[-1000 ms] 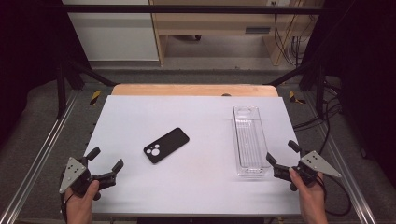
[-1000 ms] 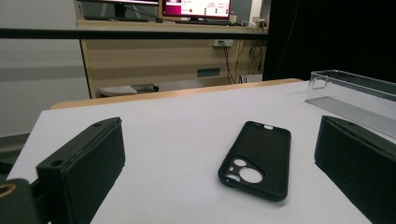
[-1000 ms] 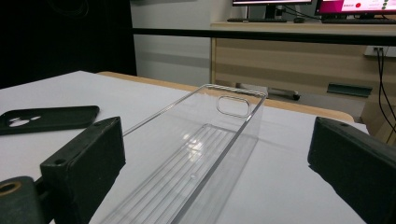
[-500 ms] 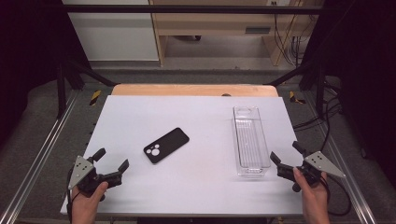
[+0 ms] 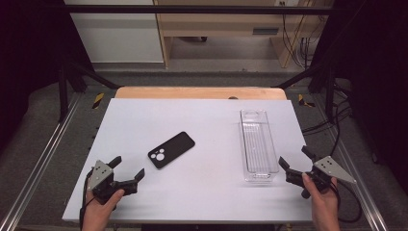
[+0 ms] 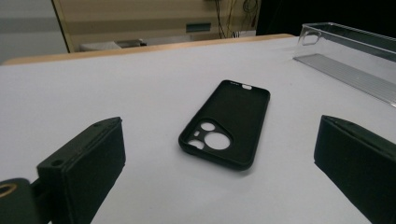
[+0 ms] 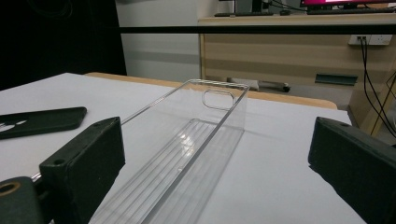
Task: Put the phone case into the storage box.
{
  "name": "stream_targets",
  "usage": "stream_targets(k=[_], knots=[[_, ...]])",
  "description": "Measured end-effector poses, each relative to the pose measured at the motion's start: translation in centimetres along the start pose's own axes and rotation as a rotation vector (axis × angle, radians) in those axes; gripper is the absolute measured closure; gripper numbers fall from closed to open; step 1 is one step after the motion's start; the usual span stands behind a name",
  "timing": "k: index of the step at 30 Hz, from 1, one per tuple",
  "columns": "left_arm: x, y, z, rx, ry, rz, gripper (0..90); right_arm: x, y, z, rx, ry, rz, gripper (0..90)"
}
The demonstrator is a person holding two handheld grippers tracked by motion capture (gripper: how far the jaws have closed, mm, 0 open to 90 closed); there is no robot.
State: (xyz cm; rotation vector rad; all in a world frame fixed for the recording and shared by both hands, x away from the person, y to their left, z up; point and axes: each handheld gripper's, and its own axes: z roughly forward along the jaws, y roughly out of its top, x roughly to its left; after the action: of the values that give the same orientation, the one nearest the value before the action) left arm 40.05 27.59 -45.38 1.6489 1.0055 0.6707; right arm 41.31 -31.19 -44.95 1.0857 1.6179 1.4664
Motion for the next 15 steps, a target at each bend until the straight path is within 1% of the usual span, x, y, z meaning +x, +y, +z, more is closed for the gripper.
stream_targets(k=[1,2,4,5,6,8,9,10,11,12,15], knots=[[-0.1,0.1,0.2,0.013,0.005,0.003,2.0,0.0,0.0,0.0,-0.001,0.001,-0.002,3.9],[-0.3,0.2,0.4,0.02,0.007,-0.002,2.2,0.0,0.0,0.0,-0.003,0.004,-0.004,3.9],[-0.4,0.3,0.7,0.026,0.005,-0.001,2.2,0.0,0.1,0.0,-0.003,0.008,-0.008,3.8],[-0.5,0.3,0.9,0.03,0.007,0.004,2.2,0.0,0.1,0.0,-0.003,0.008,-0.008,3.8],[-0.6,0.5,1.4,0.046,0.012,0.016,2.2,0.0,0.1,0.0,-0.006,0.009,-0.004,3.8],[-0.6,0.6,1.8,0.059,0.007,0.021,2.3,0.0,0.1,-0.1,-0.006,0.01,-0.004,3.8],[-0.7,0.7,2.0,0.064,0.009,0.031,2.3,0.0,0.1,-0.1,-0.008,0.01,-0.004,3.7],[-0.7,0.8,2.1,0.067,0.012,0.042,2.3,0.0,0.1,-0.1,-0.007,0.011,-0.003,3.7],[-0.7,0.8,2.1,0.067,0.012,0.042,2.3,0.0,0.1,-0.1,-0.007,0.011,-0.003,3.7],[-0.8,1.0,2.2,0.071,0.015,0.055,2.3,-0.1,0.1,-0.1,-0.007,0.012,0.0,3.6],[-0.9,1.5,2.6,0.075,0.011,0.057,2.4,-0.1,0.0,-0.1,-0.007,0.014,0.005,3.6]])
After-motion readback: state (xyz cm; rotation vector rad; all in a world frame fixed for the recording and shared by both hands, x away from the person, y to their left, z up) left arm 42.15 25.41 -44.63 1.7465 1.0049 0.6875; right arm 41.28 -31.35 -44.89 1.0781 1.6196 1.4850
